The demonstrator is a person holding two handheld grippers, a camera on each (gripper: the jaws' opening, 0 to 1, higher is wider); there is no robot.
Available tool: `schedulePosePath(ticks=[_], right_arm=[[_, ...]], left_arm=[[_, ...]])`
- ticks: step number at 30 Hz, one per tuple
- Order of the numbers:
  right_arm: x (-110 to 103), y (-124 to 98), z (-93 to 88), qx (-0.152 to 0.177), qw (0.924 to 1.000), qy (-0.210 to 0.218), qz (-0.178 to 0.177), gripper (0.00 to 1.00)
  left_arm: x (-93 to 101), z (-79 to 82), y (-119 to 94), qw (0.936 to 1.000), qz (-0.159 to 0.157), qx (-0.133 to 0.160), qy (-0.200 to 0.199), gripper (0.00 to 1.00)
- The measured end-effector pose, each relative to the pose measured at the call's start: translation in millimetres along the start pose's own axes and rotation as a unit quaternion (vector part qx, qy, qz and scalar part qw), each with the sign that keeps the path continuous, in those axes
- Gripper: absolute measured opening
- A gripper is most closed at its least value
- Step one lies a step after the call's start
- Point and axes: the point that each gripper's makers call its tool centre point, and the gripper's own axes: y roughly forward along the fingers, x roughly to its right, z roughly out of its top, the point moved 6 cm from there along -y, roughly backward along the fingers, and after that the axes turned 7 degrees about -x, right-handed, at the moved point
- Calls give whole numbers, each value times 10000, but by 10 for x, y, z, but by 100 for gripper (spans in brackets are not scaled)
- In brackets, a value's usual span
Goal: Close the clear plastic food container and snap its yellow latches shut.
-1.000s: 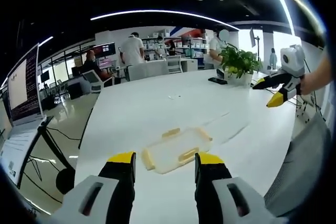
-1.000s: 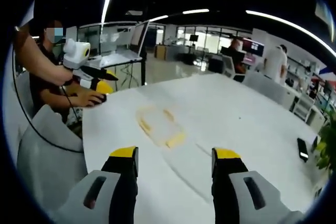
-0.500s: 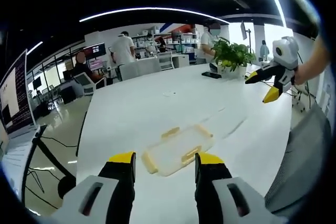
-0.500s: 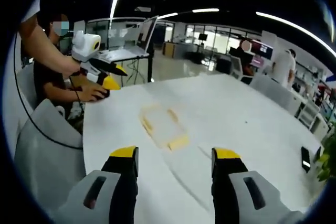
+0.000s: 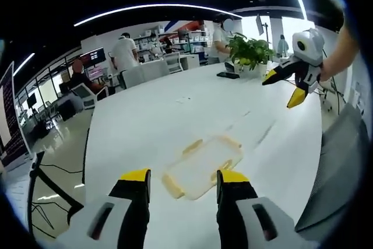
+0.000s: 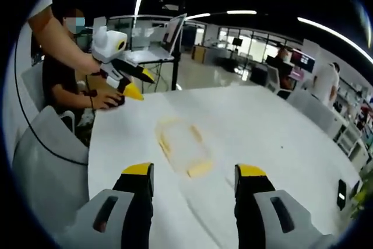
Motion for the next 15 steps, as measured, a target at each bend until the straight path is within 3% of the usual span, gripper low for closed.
schedulePosePath(ticks=[15], right_arm=[[23,277,13,-180,9993,-261,211,54]], left_arm=[[-149,23,165,9970,-438,-228,599,40]])
